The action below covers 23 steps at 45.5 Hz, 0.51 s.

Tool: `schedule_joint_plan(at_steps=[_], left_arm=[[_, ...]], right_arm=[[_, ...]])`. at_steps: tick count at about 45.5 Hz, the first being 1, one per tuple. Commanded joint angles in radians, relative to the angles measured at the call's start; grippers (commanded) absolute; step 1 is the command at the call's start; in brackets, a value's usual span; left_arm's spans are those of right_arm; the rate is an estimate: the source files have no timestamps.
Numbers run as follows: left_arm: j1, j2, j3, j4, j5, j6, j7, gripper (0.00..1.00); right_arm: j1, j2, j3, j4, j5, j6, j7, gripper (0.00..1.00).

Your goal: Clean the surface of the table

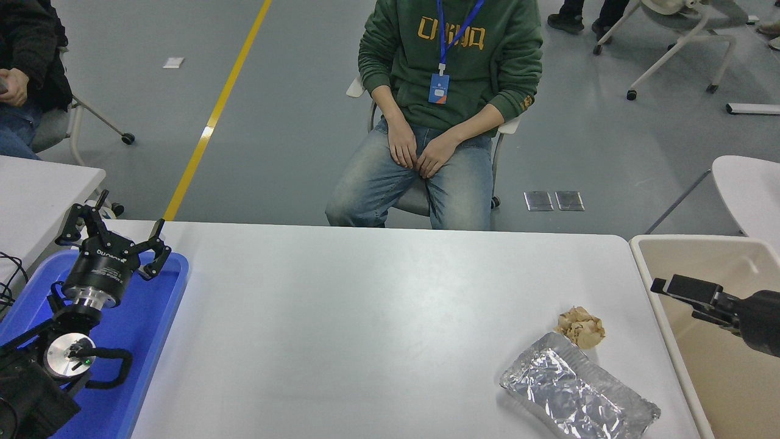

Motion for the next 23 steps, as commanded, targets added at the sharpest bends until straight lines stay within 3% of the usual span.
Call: schedule_joint_plan(at_steps=[1,23], left_arm=[[0.0,0.0,0.0,0.0,0.0,0.0,0.0,1.0],[0.0,0.0,0.0,0.0,0.0,0.0,0.0,1.0]], right_arm=[[-0.004,-0.105,-0.12,0.104,-0.035,0.009,-0.005,1.0],[-0.066,-0.007,-0.207,0.097,-0.018,-0.002,-0.14,0.99]])
